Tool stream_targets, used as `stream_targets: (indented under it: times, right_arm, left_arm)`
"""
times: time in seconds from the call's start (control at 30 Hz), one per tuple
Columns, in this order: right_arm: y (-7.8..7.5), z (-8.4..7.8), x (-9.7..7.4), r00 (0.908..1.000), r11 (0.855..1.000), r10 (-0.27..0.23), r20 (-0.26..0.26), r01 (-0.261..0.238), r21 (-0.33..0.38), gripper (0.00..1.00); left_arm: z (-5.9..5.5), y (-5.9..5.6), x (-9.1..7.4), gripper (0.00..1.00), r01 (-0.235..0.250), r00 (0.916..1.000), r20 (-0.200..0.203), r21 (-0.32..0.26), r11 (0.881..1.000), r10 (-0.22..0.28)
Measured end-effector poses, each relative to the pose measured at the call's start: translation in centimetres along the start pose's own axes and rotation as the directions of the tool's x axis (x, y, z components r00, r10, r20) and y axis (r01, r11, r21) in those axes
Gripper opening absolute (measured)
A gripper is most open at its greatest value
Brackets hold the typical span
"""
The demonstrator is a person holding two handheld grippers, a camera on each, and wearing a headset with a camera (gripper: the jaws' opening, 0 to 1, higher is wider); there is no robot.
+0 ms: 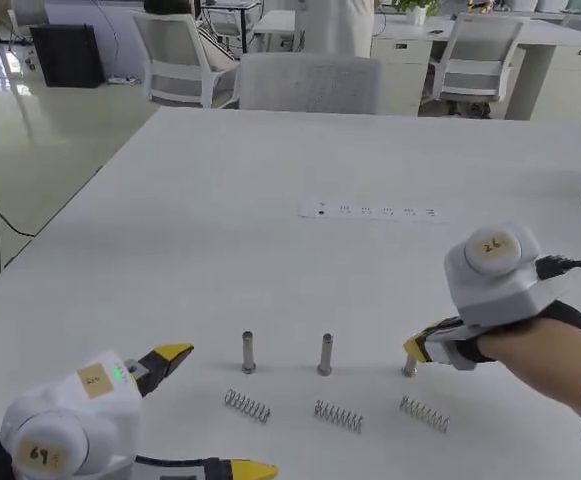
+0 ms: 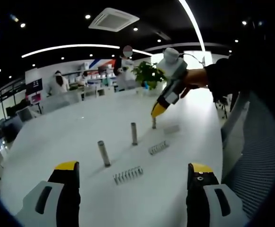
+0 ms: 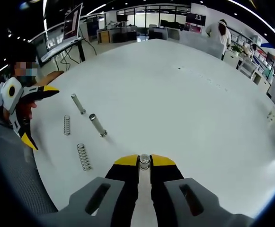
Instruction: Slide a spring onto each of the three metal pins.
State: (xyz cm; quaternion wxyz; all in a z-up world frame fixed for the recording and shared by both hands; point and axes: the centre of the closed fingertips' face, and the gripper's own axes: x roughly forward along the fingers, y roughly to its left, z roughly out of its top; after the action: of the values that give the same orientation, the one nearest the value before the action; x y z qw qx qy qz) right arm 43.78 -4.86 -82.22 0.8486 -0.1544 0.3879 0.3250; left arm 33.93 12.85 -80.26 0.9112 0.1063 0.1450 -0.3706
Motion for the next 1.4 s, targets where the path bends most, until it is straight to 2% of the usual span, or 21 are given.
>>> stream_targets:
  times: [0.63,0.93,1.4]
  right_arm:
    - [0.0,-0.3,-0.4,0.9998,1.000,0.001,0.019,-0.001,-0.017,0.11]
    - [0.1,-1.0,-1.3,0.9998,1.000,0.000,0.021,0.001,-0.030,0.12]
    - [1.9,-3.9,-2.8,0.9985,0.995,0.053,-0.015,-0.054,-0.088,0.14]
  left_arm:
    - [0.0,0.0,0.0,0.91,0.002,1.0000,0.002,0.000,1.000,-0.002]
    - [-0.1,0.0,0.0,0.91,0.004,1.0000,0.001,0.000,1.000,-0.004]
    - [-0.1,-0.2,0.2,0.91,0.008,1.0000,0.000,0.003,1.000,-0.008]
